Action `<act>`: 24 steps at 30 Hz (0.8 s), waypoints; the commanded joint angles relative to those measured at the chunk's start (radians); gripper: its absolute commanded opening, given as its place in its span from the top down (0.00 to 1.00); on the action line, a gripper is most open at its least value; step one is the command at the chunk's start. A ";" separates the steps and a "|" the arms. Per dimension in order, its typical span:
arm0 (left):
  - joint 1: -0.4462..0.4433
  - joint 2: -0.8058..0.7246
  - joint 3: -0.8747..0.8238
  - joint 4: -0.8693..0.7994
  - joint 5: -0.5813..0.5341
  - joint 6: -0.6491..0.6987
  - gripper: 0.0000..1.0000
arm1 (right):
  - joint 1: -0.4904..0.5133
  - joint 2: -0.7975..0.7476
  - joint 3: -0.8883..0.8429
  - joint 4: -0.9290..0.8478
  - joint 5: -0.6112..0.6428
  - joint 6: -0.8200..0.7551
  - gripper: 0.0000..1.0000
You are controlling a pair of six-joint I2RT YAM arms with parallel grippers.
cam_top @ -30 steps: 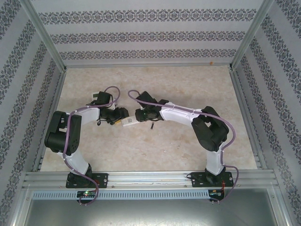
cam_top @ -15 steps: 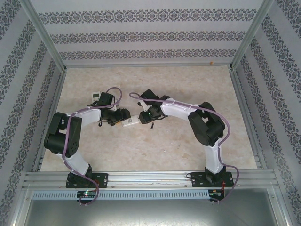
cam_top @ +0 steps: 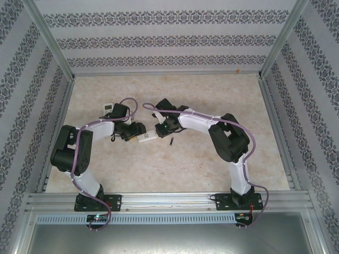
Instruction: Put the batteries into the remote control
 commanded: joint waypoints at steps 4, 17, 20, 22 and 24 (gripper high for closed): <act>-0.016 0.049 0.000 -0.013 -0.001 0.019 0.39 | 0.012 0.058 0.036 -0.031 0.004 0.018 0.86; -0.017 0.055 -0.004 -0.010 -0.003 0.023 0.39 | 0.019 0.057 0.045 -0.045 0.037 0.045 0.81; -0.015 0.057 -0.006 -0.007 -0.003 0.022 0.40 | 0.020 0.052 0.041 -0.052 0.044 0.048 0.82; -0.018 0.056 -0.008 -0.002 -0.002 0.019 0.40 | 0.021 0.056 0.036 -0.052 0.040 0.053 0.83; -0.018 0.057 -0.008 -0.001 -0.001 0.018 0.40 | 0.024 0.066 0.038 -0.055 0.034 0.058 0.82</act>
